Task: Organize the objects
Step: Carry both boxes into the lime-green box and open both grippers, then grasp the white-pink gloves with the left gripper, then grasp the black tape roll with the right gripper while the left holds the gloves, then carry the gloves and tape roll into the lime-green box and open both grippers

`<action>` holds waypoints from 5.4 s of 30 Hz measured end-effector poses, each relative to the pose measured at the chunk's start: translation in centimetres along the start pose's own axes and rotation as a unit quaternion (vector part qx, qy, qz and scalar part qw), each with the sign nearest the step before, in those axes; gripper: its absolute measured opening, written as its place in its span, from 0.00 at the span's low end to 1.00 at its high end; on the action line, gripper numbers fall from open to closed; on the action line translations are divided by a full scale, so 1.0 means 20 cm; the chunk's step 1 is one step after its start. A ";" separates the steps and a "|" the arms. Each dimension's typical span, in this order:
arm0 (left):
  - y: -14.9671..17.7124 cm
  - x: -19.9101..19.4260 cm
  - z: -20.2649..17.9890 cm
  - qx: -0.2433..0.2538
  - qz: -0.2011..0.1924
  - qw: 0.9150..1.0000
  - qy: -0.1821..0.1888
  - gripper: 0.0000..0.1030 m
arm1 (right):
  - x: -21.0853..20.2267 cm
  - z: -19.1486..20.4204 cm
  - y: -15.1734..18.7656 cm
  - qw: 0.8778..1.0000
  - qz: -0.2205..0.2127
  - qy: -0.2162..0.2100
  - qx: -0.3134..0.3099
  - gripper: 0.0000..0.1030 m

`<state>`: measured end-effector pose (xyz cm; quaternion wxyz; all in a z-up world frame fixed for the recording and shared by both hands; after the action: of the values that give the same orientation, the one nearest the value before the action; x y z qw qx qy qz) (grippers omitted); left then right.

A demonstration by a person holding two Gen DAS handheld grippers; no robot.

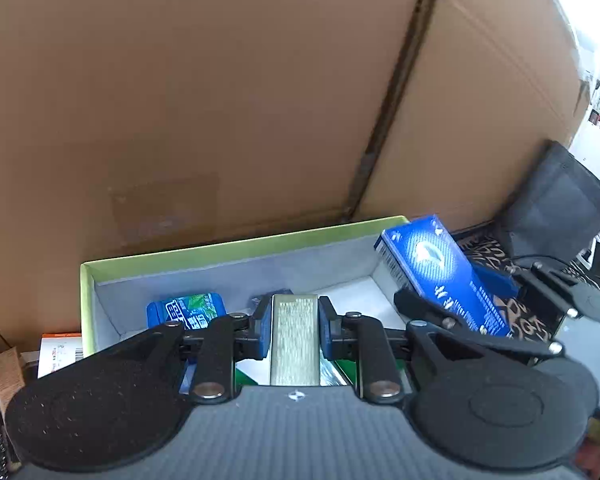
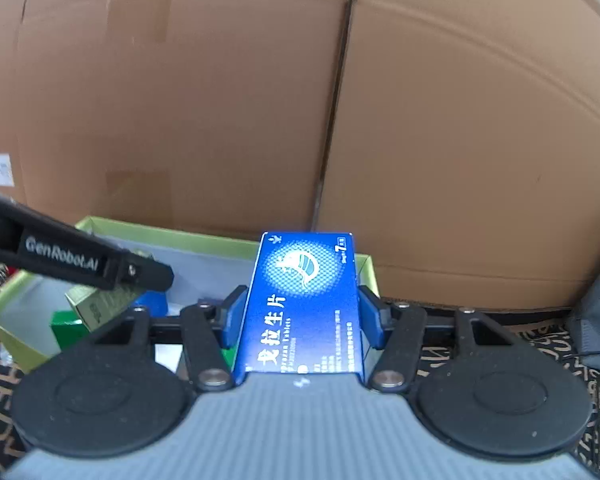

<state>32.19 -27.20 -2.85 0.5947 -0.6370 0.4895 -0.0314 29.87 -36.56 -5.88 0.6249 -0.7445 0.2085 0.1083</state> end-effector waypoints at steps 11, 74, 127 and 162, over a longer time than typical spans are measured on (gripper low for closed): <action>0.04 -0.12 0.07 -0.019 -0.054 0.998 -0.014 0.90 | 0.01 0.00 0.08 1.000 -0.006 -0.019 0.019 0.93; 1.16 -1.45 0.68 -0.112 -0.021 0.983 -0.145 0.35 | -0.47 1.35 0.38 0.973 0.057 -0.207 -0.086 0.53; 0.46 -1.00 0.04 0.074 -0.053 0.996 -0.004 0.19 | -0.88 0.55 0.31 0.993 -0.028 -0.117 0.021 0.28; 0.09 -0.15 -0.05 0.096 -0.081 0.992 -0.021 0.87 | -0.12 -0.06 0.15 0.998 -0.047 0.040 0.032 0.86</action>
<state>28.93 -25.59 -2.38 0.6590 -0.6148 0.4183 -0.1131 26.28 -37.77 -7.19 0.6439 -0.7368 0.2017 0.0418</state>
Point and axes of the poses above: each gripper's, at about its wrist camera, not at the fingertips, and x roughly the way its jaws point, z to its left, y to its underside, the point moved 7 cm from there along x, roughly the way its jaws point, and after that the axes turned 8 degrees about y, right-handed, at the moved point
